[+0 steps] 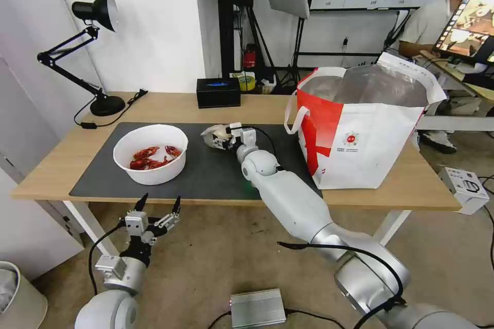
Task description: Pick up the trash from the table and place it into the takeout bag.
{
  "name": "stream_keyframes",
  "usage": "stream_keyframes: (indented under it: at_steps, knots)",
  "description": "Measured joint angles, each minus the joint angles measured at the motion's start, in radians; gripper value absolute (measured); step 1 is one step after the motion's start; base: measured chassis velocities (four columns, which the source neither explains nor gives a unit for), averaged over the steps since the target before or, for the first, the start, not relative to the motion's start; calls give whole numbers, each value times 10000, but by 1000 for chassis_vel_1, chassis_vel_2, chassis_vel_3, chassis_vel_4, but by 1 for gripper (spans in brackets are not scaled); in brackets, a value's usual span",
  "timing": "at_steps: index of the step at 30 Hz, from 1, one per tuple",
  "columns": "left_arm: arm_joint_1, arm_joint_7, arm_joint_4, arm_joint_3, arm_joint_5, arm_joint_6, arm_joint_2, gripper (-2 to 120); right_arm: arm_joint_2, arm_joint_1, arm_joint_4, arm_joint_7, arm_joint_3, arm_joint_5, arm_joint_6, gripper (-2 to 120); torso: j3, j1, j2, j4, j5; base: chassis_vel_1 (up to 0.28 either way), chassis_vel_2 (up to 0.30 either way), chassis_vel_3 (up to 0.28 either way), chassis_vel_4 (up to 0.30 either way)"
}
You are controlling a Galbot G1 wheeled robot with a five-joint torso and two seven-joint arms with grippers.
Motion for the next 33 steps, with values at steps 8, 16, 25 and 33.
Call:
stream_keyframes:
  at_steps: [8,16,25,33]
  knots:
    - [53,-5,-32,-3,27,0,-36,100,-8,-165,61,34,59,-31,311,46,0,0,0,0,0,0,0,0,0]
    - [87,-6,-53,-58,23,-7,-50,100,-21,-355,302,111,89,-328,732,19,0,0,0,0,-1,0,0,0,0]
    - [77,-12,-75,-163,-71,-35,-24,100,-504,-832,1374,106,12,-243,1324,3,1,0,0,0,0,0,0,0,0]
    - [82,-11,41,-194,-97,-157,-52,100,-2027,-1661,3318,-462,-108,-351,1948,3,0,0,0,1,1,0,0,0,0]
